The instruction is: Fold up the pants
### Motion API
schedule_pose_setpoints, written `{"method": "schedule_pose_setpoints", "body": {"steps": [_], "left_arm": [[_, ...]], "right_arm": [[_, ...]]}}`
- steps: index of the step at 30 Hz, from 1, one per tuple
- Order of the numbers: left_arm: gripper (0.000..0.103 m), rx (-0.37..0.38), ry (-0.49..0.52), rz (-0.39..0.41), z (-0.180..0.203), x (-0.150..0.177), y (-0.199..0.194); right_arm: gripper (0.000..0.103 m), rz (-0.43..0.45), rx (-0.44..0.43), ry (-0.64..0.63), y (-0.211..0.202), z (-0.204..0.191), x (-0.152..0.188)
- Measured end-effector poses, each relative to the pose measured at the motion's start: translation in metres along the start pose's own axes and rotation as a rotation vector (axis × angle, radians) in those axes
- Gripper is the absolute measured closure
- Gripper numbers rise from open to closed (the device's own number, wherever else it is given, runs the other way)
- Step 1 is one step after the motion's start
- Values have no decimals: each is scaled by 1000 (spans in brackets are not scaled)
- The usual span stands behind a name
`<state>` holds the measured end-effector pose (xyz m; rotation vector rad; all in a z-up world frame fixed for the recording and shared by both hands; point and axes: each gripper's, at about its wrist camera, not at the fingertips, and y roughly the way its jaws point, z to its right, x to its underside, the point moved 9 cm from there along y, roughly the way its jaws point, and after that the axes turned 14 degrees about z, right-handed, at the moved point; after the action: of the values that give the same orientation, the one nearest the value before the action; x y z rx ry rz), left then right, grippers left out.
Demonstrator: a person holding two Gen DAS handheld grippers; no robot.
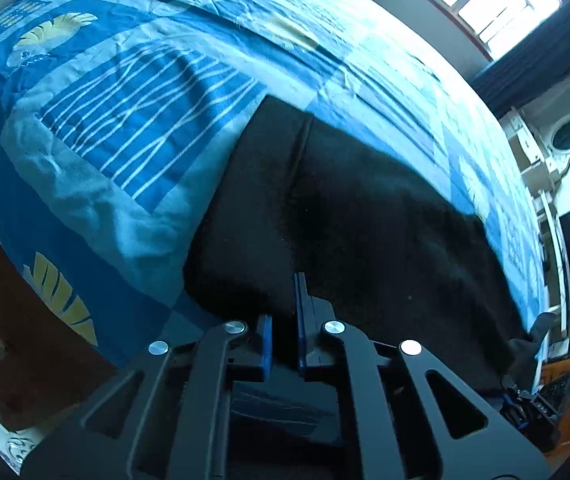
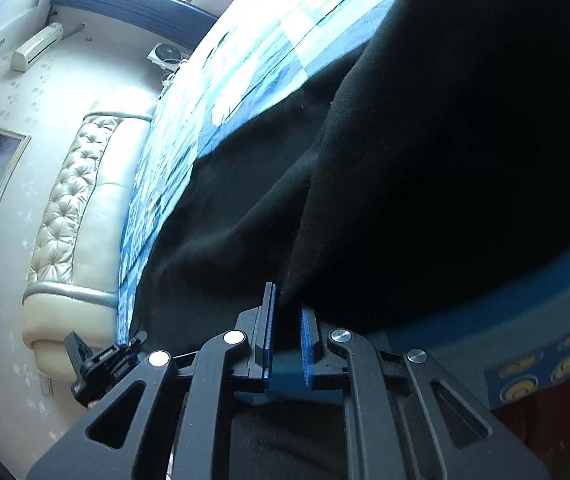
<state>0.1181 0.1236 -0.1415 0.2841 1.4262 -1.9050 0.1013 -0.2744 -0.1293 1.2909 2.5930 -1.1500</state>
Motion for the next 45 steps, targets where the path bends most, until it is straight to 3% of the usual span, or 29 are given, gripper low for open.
{"method": "schedule_pose_setpoints", "body": {"steps": [4,5,6,7,8,9,10,12,16,21,26,31,33,35,38,45], "left_arm": [[89,-14,46,7,-1,5,9],[81,-5,47,19,1,5,8],[56,36,36,24,6,5,6],[38,98,19,21,13,6,5],[13,174,-5,17,22,7,1],[10,172,-3,22,25,6,0],[10,115,32,34,25,5,-2],[10,58,110,44,27,3,-5],[10,67,189,139,41,-7,-24],[5,84,235,252,55,-30,-43],[3,41,297,291,58,-39,-45],[3,8,293,265,50,-34,-38],[3,-3,287,250,47,-30,-35],[3,-17,280,233,43,-27,-31],[3,-24,263,219,38,-23,-28],[3,-5,226,203,36,-19,-29]], "right_arm": [[92,-19,-49,65,4,10,-1],[90,-20,-55,66,4,6,-3],[89,-20,-51,47,1,5,-5],[83,-14,-45,28,-2,2,-6],[72,6,-43,1,-10,-1,-11],[65,26,-44,-10,-16,-2,-16],[54,50,-43,-17,-24,-2,-22],[46,119,-44,-25,-49,3,-39],[37,298,16,-41,-102,28,-97],[35,503,189,65,-156,105,-199],[35,548,309,146,-152,162,-271],[34,550,346,193,-123,188,-300],[39,531,378,203,-112,200,-307],[68,514,368,238,-106,212,-309],[91,509,343,235,-110,211,-306],[95,645,191,205,-186,188,-287]]}}
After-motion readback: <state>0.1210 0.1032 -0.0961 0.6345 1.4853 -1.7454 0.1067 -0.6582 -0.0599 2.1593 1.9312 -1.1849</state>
